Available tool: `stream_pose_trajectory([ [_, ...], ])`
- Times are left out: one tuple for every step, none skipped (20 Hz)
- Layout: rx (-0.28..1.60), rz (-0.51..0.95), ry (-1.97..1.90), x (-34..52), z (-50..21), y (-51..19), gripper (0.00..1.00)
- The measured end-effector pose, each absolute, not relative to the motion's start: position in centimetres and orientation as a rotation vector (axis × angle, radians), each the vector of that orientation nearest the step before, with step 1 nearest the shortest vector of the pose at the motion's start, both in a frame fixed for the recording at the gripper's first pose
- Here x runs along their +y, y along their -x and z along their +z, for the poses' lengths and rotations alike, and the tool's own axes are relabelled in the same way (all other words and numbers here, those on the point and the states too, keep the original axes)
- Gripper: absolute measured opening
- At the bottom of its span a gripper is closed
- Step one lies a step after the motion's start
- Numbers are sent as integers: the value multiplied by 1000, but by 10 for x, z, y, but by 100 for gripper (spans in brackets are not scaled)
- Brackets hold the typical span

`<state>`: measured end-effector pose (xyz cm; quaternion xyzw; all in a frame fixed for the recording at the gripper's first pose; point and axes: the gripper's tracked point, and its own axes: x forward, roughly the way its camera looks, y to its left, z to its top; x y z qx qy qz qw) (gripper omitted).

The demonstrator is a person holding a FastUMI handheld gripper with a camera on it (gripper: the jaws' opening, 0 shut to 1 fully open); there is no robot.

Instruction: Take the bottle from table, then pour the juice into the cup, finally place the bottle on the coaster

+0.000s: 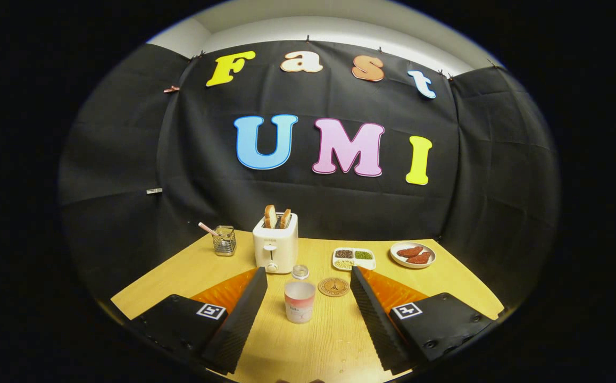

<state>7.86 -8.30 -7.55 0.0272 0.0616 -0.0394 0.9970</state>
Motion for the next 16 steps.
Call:
stream_pose_trajectory([
  [125, -89, -60, -81, -76, -82, 97],
  [123, -99, -63, -80, -76, -87, 97],
  [121, -109, -64, -79, -77, -91, 97],
  [125, -117, -62, -78, -81, -97, 97],
  [133, -122, -62, -76, -88, -102, 97],
  [138, -128, -61, -75, -94, -108, 97],
  [141, -129, -63, -73, -100, -113, 97],
  [148, -125, -66, -69, -108, -120, 97],
  [160, -121, -66, -66, -119, -125, 97],
  [171, -116, -62, -64, -128, -131, 97],
  [182, -114, -59, -62, -137, -137, 97],
  [193, -118, -58, -61, -145, -142, 97],
  [199, -125, -54, -61, -153, -147, 97],
  [204, -136, -54, -61, -159, -152, 97],
  [210, -145, -59, -62, -167, -157, 97],
  [215, -151, -68, -61, -175, -163, 97],
])
